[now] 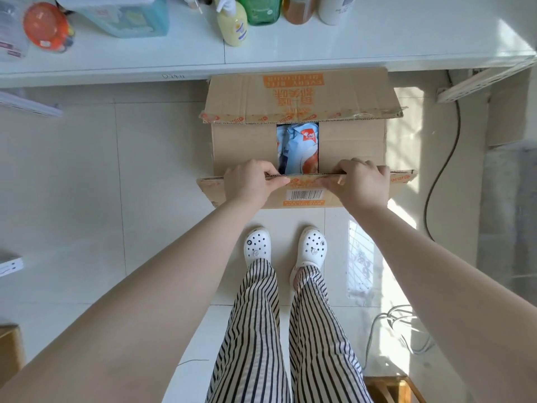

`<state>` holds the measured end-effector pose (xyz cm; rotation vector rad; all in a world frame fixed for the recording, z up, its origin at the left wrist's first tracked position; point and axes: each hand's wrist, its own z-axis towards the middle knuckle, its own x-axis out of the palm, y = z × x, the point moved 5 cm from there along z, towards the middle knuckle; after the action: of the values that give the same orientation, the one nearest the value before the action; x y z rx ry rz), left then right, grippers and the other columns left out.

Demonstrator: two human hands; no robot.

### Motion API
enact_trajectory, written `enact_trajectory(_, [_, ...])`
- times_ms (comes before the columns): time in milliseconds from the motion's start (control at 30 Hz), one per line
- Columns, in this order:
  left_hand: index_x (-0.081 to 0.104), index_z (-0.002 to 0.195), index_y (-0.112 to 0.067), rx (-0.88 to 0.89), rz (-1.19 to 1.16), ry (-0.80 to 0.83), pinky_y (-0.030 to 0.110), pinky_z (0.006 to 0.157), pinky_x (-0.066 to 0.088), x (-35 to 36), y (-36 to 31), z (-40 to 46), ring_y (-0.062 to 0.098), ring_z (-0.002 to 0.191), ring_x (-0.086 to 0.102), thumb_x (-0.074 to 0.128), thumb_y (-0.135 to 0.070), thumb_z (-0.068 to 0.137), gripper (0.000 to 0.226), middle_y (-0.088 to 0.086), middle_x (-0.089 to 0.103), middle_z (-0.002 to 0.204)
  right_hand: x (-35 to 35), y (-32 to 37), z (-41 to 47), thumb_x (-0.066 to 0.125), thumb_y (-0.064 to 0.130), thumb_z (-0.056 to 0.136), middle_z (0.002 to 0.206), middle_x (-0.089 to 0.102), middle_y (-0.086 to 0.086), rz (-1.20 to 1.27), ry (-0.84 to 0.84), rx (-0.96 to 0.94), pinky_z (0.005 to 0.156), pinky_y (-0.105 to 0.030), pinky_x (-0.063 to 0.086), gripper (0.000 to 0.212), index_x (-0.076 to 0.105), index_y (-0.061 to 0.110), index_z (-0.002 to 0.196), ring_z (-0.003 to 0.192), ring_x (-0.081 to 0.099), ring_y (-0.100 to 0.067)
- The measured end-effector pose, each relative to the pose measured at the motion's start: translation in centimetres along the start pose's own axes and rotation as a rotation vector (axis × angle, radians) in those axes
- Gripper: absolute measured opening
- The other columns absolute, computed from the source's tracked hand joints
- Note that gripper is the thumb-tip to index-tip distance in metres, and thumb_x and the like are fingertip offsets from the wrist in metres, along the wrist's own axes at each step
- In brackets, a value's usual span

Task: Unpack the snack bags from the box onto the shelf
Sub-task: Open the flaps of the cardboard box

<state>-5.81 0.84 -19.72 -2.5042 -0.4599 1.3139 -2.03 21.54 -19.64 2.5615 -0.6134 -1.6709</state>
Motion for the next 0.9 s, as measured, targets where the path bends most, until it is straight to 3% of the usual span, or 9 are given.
enact_trajectory(167, [0.073, 0.085, -0.031, -0.075, -0.152, 0.189, 0.025, 0.065, 0.041, 0.3, 0.7, -2.2, 0.008, 0.081, 0.063, 0.073, -0.053, 0.074, 0.024, -0.014, 0.069, 0.082, -0.2, -0.4, -2.4, 0.063, 0.067, 0.079, 0.093, 0.069, 0.004, -0.003, 0.123, 0.017, 0.083, -0.036, 0.026, 0.045, 0.068, 0.025, 0.094, 0.099, 0.055, -0.024])
enact_trajectory(267, [0.072, 0.085, -0.029, -0.115, -0.245, 0.277, 0.02, 0.063, 0.038, 0.9, 1.0, -3.3, 0.005, 0.078, 0.061, 0.079, -0.048, 0.07, 0.024, -0.016, 0.066, 0.078, -0.3, -0.6, -3.6, 0.065, 0.069, 0.076, 0.084, 0.059, 0.012, 0.031, 0.207, 0.052, 0.089, -0.037, 0.028, 0.044, 0.067, 0.03, 0.096, 0.105, 0.054, -0.022])
enact_trajectory(367, [0.071, 0.078, -0.031, -0.131, -0.336, 0.352, 0.029, 0.073, 0.047, 2.2, 1.8, -3.7, 0.012, 0.083, 0.065, 0.081, -0.047, 0.067, 0.022, -0.013, 0.068, 0.078, 0.4, -0.9, -4.2, 0.063, 0.076, 0.071, 0.086, 0.06, 0.016, 0.098, 0.332, 0.126, 0.094, -0.036, 0.03, 0.048, 0.067, 0.034, 0.093, 0.101, 0.056, -0.016])
enact_trajectory(433, [0.072, 0.081, -0.029, -0.177, -0.398, 0.414, 0.034, 0.076, 0.051, 3.4, 2.4, -4.3, 0.018, 0.088, 0.066, 0.081, -0.046, 0.069, 0.023, -0.008, 0.07, 0.085, 1.7, -1.2, -4.6, 0.063, 0.079, 0.067, 0.097, 0.068, 0.013, 0.216, 0.45, 0.19, 0.099, -0.037, 0.04, 0.055, 0.068, 0.033, 0.096, 0.098, 0.06, -0.015])
enact_trajectory(500, [0.069, 0.097, -0.03, -0.258, -0.348, 0.411, 0.033, 0.078, 0.051, 4.5, 3.5, -5.0, 0.017, 0.091, 0.064, 0.08, -0.05, 0.068, 0.037, -0.007, 0.067, 0.099, 3.1, -1.2, -5.2, 0.064, 0.078, 0.067, 0.111, 0.068, 0.009, 0.227, 0.519, 0.206, 0.102, -0.041, 0.044, 0.064, 0.065, 0.03, 0.11, 0.108, 0.06, -0.018])
enact_trajectory(567, [0.059, 0.118, -0.033, -0.308, -0.179, 0.328, 0.037, 0.095, 0.046, 5.5, 4.9, -5.3, 0.018, 0.109, 0.057, 0.078, -0.056, 0.066, 0.06, -0.004, 0.06, 0.12, 4.4, -1.4, -5.8, 0.064, 0.077, 0.069, 0.128, 0.06, 0.004, 0.156, 0.514, 0.209, 0.107, -0.041, 0.038, 0.076, 0.057, 0.03, 0.128, 0.126, 0.05, -0.022])
enact_trajectory(700, [0.022, 0.147, -0.033, -0.352, 0.059, 0.294, 0.051, 0.116, 0.016, 7.8, 6.6, -5.7, 0.031, 0.145, 0.012, 0.071, -0.07, 0.061, 0.106, 0.005, 0.015, 0.157, 7.5, -1.8, -6.8, 0.059, 0.08, 0.069, 0.154, 0.033, -0.005, 0.003, 0.458, 0.216, 0.118, -0.043, 0.018, 0.101, 0.032, 0.025, 0.149, 0.145, 0.023, -0.026])
enact_trajectory(800, [-0.006, 0.153, -0.024, -0.423, 0.051, 0.312, 0.051, 0.118, 0.001, 10.0, 7.6, -6.1, 0.03, 0.147, -0.013, 0.072, -0.068, 0.063, 0.127, 0.011, -0.013, 0.159, 10.1, -2.3, -7.8, 0.06, 0.082, 0.066, 0.164, 0.004, -0.009, -0.037, 0.412, 0.284, 0.121, -0.046, 0.004, 0.118, 0.009, 0.023, 0.156, 0.151, -0.001, -0.025])
enact_trajectory(900, [-0.013, 0.152, -0.019, -0.452, 0.01, 0.232, 0.049, 0.119, 0.001, 11.8, 8.2, -6.1, 0.031, 0.147, -0.013, 0.073, -0.065, 0.065, 0.13, 0.015, -0.018, 0.158, 12.3, -2.1, -8.5, 0.066, 0.073, 0.07, 0.164, -0.01, -0.009, 0.056, 0.348, 0.355, 0.122, -0.045, -0.002, 0.12, -0.002, 0.023, 0.156, 0.151, -0.009, -0.025])
